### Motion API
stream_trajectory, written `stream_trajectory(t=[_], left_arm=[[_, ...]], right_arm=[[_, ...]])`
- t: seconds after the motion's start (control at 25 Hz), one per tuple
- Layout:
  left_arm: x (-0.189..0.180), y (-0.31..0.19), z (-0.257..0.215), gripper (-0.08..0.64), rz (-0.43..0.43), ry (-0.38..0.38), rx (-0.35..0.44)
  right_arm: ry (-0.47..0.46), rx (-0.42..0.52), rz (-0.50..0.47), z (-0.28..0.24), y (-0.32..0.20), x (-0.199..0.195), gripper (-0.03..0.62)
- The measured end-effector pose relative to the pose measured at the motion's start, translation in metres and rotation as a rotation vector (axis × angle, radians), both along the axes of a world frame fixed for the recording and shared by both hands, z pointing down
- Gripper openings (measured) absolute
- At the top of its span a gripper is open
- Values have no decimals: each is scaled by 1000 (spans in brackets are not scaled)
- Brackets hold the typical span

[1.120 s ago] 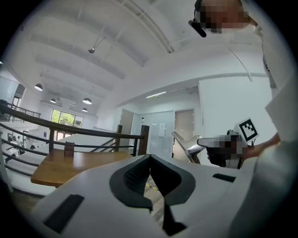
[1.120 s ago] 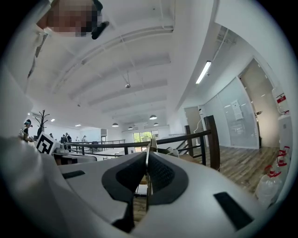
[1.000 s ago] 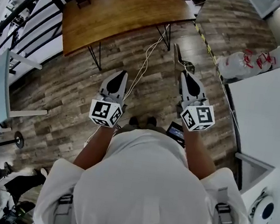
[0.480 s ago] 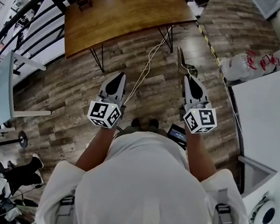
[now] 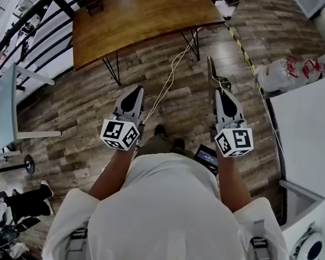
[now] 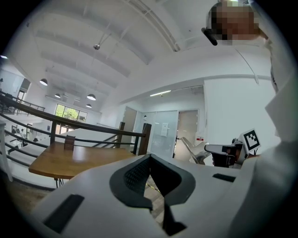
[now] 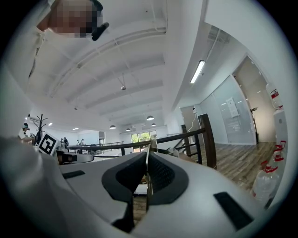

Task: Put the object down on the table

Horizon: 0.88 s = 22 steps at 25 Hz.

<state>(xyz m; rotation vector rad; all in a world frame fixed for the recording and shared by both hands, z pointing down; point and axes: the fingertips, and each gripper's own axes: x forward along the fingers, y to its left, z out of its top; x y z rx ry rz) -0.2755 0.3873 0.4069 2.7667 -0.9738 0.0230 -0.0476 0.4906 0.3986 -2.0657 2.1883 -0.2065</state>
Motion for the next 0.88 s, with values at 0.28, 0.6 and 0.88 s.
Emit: stream_trajectory(t=[0.28, 0.6, 0.88], left_arm=[[5, -6, 1, 15, 1, 8, 13], [21, -35, 12, 15, 10, 30, -15], [36, -78, 30, 15, 23, 45, -57]], right_arm=[[-3, -8, 15, 6, -1, 7, 29], [-3, -21, -1, 11, -29, 18, 29], [0, -27, -11, 17, -73, 26, 29]])
